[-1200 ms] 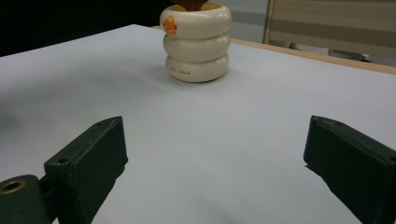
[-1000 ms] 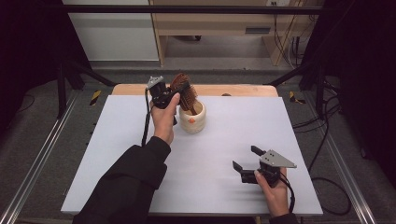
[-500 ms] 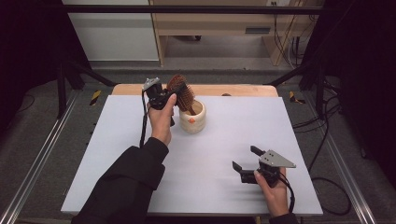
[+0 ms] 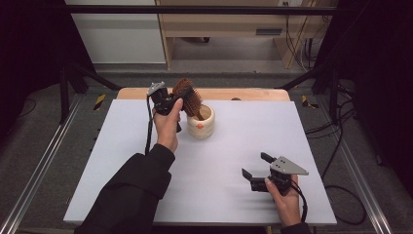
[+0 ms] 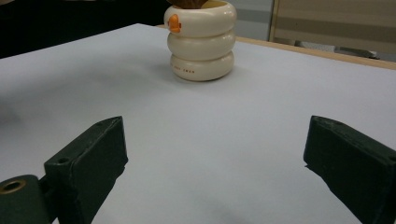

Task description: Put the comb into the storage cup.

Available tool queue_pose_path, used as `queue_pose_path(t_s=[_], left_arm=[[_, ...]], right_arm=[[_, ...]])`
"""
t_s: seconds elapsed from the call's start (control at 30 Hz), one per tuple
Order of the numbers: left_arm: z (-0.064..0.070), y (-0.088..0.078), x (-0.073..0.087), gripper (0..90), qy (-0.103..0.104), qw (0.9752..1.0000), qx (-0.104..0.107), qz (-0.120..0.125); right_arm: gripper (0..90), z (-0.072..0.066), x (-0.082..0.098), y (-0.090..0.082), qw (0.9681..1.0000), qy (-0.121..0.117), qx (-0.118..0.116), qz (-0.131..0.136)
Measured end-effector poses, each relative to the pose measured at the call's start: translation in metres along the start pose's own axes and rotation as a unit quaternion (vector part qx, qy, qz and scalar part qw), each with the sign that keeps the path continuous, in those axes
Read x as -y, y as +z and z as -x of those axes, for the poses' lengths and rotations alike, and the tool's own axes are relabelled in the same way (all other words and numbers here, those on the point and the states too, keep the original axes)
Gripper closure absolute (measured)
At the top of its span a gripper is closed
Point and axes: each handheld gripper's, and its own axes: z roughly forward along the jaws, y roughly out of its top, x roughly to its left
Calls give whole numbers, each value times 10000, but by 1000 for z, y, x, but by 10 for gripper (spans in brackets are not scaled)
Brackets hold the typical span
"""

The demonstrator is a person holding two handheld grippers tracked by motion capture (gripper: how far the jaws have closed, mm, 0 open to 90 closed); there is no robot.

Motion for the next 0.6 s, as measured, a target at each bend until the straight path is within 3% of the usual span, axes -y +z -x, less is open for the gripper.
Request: queue_pose_path(t_s=[0.6], left_arm=[[-4, -1, 1, 447, -76, 9999, -71, 38]], right_arm=[[62, 0, 1, 1, 10000, 11, 3, -56]])
